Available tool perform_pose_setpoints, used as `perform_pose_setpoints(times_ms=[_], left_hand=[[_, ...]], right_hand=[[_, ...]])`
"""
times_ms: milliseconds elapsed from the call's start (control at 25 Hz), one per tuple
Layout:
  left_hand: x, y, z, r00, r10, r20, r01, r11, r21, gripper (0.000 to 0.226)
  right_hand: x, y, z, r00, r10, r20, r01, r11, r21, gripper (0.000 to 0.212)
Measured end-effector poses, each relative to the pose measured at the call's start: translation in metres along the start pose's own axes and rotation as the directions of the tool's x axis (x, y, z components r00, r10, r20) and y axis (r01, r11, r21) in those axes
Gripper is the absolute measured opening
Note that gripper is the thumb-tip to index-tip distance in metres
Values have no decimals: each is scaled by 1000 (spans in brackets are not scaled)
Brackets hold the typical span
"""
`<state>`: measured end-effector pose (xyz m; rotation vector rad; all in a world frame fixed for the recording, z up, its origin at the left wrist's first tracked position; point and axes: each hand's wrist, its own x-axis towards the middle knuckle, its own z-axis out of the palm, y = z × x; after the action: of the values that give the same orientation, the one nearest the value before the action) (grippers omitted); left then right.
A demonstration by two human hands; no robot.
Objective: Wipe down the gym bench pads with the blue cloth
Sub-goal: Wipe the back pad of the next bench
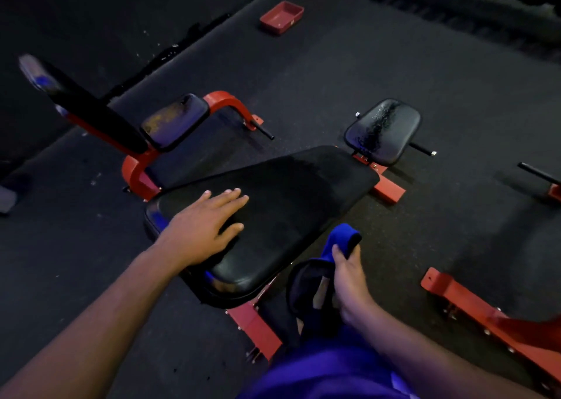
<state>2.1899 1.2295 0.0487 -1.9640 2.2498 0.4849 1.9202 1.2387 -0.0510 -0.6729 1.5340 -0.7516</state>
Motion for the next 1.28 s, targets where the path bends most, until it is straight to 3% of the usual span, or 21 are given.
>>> perform_pose_setpoints(times_ms=[120, 240, 360, 560, 680, 920, 1120, 1280], left_hand=[[16, 39, 12, 983, 155, 102, -147, 986, -80, 70], [47, 53, 26, 960, 79, 269, -90, 996, 26, 64], [65, 49, 37, 925, 39, 377, -96, 986, 134, 63], [72, 48, 42, 910, 32, 413, -117, 976, 181, 66], [74, 44, 43, 909, 37, 415, -120, 977, 177, 84], [81, 43, 44, 903, 50, 427, -127, 980, 153, 82], [88, 45, 44, 891, 39, 452, -127, 978, 167, 70], [90, 47, 43, 894, 39, 445, -125, 979, 164, 77]], right_hand=[[-9, 9, 23, 1000, -19, -9, 20, 996, 82, 29], [13, 7, 54, 991, -18, -136, 27, 997, 66, 41], [19, 2, 84, 989, -4, -147, 15, 997, 73, 56], [49, 4, 90, 972, -12, -236, 49, 987, 153, 55], [111, -1, 72, 967, 30, -253, 3, 991, 131, 55], [239, -1, 26, 974, 57, -220, -43, 997, 66, 51], [146, -6, 39, 993, -3, -114, 5, 1000, 18, 57], [81, 5, 47, 997, -80, 2, 80, 996, 46, 59]])
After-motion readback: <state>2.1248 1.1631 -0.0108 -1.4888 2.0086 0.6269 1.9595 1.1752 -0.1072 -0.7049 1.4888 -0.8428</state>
